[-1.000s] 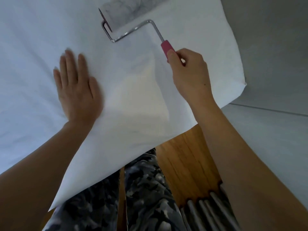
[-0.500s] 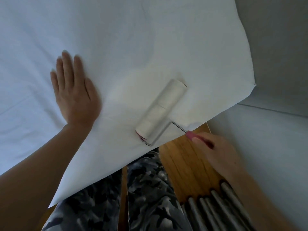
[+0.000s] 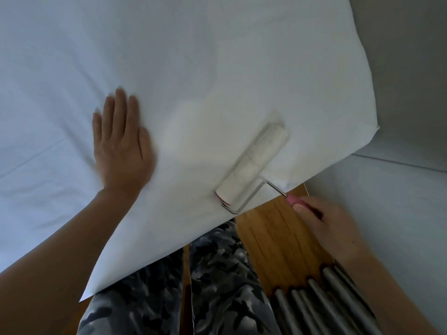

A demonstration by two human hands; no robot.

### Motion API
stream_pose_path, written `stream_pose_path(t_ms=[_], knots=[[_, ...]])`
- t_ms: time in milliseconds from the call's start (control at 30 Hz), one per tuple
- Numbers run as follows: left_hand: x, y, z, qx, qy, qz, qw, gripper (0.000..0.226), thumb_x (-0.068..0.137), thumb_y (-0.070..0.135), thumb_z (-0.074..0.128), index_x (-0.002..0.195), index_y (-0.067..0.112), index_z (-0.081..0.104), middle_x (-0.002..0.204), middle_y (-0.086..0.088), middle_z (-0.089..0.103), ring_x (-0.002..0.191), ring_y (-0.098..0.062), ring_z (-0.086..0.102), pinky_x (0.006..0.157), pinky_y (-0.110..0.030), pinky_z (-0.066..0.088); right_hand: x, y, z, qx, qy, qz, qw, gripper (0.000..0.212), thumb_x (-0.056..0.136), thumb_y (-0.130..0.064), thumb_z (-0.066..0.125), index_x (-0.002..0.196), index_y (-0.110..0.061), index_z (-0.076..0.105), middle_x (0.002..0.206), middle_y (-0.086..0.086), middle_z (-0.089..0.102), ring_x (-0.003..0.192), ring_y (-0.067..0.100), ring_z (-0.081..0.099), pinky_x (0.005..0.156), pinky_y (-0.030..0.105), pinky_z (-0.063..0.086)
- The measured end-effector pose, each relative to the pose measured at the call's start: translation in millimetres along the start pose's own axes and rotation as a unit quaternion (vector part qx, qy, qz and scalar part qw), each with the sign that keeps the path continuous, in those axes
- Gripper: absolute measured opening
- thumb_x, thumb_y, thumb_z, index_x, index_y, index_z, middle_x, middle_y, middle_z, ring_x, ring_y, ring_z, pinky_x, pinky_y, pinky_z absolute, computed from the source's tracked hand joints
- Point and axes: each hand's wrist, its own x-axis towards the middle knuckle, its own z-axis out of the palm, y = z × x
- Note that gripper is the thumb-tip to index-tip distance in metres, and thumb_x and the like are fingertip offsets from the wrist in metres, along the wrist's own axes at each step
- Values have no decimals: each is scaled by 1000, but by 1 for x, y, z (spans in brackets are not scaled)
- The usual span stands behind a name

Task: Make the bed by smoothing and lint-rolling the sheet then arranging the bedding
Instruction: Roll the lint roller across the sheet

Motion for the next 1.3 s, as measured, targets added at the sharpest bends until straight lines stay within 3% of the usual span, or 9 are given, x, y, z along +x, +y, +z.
stream_pose_path(t_ms=[100, 300, 467, 600, 733, 800, 933, 1100, 1300], knots=[[-13, -7, -5, 8, -22, -6, 1000, 52, 100, 17, 31, 152, 9, 27, 159, -14, 23, 148, -29, 18, 120, -42, 8, 23, -44, 6, -6, 20, -43, 999, 41, 93, -54, 40, 116, -29, 63, 78, -9, 66, 67, 7, 61, 64, 25, 53], [-48, -26, -14, 16, -29, -31, 999, 55, 100, 26, 28, 152, 8, 28, 159, -16, 21, 147, -31, 17, 120, -45, 9, 75, -156, 26, 41, 102, -141, 984, 36, 97, -49, 43, 113, -25, 64, 87, -5, 66, 77, 16, 60, 66, 28, 46], [-65, -40, -20, 17, -46, -33, 998, 57, 101, 31, 24, 152, 5, 24, 159, -16, 17, 149, -29, 11, 121, -46, 8, 92, -238, 20, 117, 164, -177, 963, 28, 98, -45, 47, 89, -22, 62, 63, -8, 54, 59, 13, 52, 49, 23, 32], [-62, -38, -22, 21, -62, -44, 997, 58, 100, 31, 25, 152, 5, 25, 159, -15, 16, 149, -26, 9, 121, -43, 6, 109, -269, -8, 151, 181, -173, 956, 23, 98, -40, 47, 83, -24, 55, 62, -14, 48, 55, 2, 46, 46, 17, 27], [-56, -33, -22, 17, -76, -63, 995, 59, 100, 33, 24, 152, 4, 23, 160, -16, 16, 149, -29, 11, 121, -43, 3, 140, -268, -39, 208, 189, -113, 953, 27, 98, -33, 46, 88, -12, 60, 70, 0, 60, 63, 20, 57, 58, 30, 44], [-40, -26, -19, 18, -69, -79, 994, 60, 100, 35, 24, 152, 4, 23, 159, -19, 16, 148, -32, 13, 120, -44, 3, 150, -261, -52, 234, 174, -79, 953, 28, 99, -32, 44, 93, -10, 60, 74, 6, 62, 57, 20, 57, 54, 31, 48], [13, -6, -6, 17, -42, -92, 995, 59, 102, 36, 26, 150, 2, 25, 157, -26, 19, 145, -38, 19, 118, -50, 10, 151, -236, -54, 220, 116, -45, 968, 31, 100, -35, 39, 84, -13, 52, 63, 4, 56, 41, 15, 48, 37, 20, 37], [61, 10, 5, 20, -47, -101, 994, 61, 103, 37, 24, 153, 3, 16, 159, -24, 11, 148, -37, 10, 120, -49, 6, 110, -190, -26, 293, 45, 16, 955, 43, 96, -53, 42, 75, -17, 52, 56, 0, 47, 40, 11, 40, 38, 20, 32], [61, 12, 7, 29, -42, -100, 994, 60, 103, 35, 24, 153, 4, 12, 159, -24, 8, 148, -36, 7, 121, -48, 5, 26, -109, 21, 259, -31, 77, 962, 48, 94, -56, 40, 68, -15, 47, 50, -10, 38, 41, 3, 32, 42, 16, 29]])
